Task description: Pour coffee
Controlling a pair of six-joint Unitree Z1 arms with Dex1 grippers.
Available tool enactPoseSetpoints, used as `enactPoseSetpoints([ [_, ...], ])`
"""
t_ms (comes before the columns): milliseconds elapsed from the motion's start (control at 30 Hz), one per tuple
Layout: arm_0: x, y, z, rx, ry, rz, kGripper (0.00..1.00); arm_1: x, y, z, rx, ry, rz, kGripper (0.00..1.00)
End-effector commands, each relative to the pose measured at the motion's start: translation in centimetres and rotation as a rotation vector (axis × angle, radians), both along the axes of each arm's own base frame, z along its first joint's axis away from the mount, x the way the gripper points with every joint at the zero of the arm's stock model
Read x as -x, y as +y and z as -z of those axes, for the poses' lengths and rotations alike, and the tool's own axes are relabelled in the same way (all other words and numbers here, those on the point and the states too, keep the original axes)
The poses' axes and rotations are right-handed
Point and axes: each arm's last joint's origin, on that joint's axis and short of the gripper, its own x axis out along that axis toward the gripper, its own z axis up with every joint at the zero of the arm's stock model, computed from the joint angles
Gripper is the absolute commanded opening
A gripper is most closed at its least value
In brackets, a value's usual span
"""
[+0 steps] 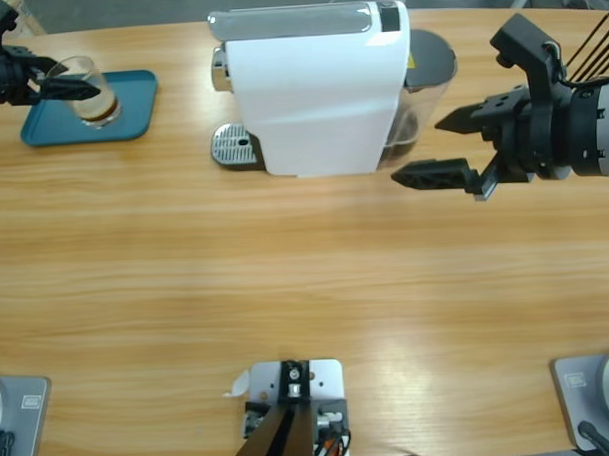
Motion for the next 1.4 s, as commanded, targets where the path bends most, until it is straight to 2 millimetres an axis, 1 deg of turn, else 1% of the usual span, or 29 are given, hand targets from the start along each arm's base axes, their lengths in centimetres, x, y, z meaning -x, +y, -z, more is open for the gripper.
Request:
enactPoseSetpoints([
  [33, -0.5, 2.9, 1.3, -0.013, 0.045, -0.282, 0.000, -0.6, 0.7, 0.8, 0.023, 0.023, -0.009, 1.000],
  [167, -1.8, 3.2, 1.7, -0.033, 0.058, -0.352, 0.000, -1.2, 1.2, 0.9, 0.017, 0.027, -0.017, 1.000],
  [267, -2.7, 2.9, 2.4, -0.036, 0.069, -0.357, 0.000, -1.5, 1.5, 1.0, 0.011, 0.028, -0.022, 1.000],
  [467, -4.2, 2.1, 3.0, -0.040, 0.073, -0.351, 0.000, -1.7, 1.7, 1.2, 0.011, 0.033, -0.025, 1.000],
  [600, -4.6, 1.3, 3.5, -0.043, 0.085, -0.331, 0.000, -1.7, 1.7, 1.2, 0.012, 0.034, -0.025, 1.000],
  [667, -4.5, 1.3, 3.9, -0.050, 0.099, -0.334, 0.000, -1.6, 1.7, 1.2, 0.011, 0.035, -0.026, 1.000],
  [767, -4.3, 1.3, 4.1, -0.051, 0.106, -0.332, 0.007, -1.6, 1.6, 1.1, 0.007, 0.032, -0.028, 1.000],
  [800, -4.4, 1.2, 4.1, -0.051, 0.105, -0.332, 0.156, -1.5, 1.6, 1.1, 0.006, 0.032, -0.028, 1.000],
  [833, -4.4, 1.2, 4.0, -0.050, 0.103, -0.332, 0.386, -1.5, 1.6, 1.0, 0.005, 0.030, -0.029, 1.000],
  [867, -4.5, 1.2, 3.9, -0.046, 0.100, -0.328, 0.677, -1.4, 1.6, 0.9, 0.004, 0.032, -0.030, 1.000],
  [900, -4.5, 1.2, 3.9, -0.041, 0.099, -0.323, 0.902, -1.4, 1.6, 0.9, 0.003, 0.035, -0.033, 1.000],
  [933, -4.4, 1.1, 3.8, -0.038, 0.097, -0.320, 0.982, -1.4, 1.5, 0.9, 0.004, 0.038, -0.034, 1.000],
  [1067, -3.9, 1.0, 3.0, -0.027, 0.078, -0.320, 0.991, -1.1, 1.3, 0.8, 0.004, 0.040, -0.035, 1.000],
  [1200, -3.2, 1.0, 1.7, -0.023, 0.043, -0.319, 0.991, -0.9, 1.2, 0.5, 0.001, 0.035, -0.036, 1.000],
  [1333, -1.0, 0.7, -0.1, 0.013, 0.009, -0.307, 0.991, -0.5, 0.9, 0.2, -0.002, 0.029, -0.036, 1.000],
  [1367, -0.1, 0.5, -0.8, 0.024, -0.004, -0.303, 0.991, -0.4, 0.7, 0.0, -0.005, 0.024, -0.036, 1.000],
  [1400, 1.3, 0.5, -1.6, 0.032, -0.023, -0.299, 0.991, -0.2, 0.6, -0.1, -0.007, 0.020, -0.035, 1.000],
])
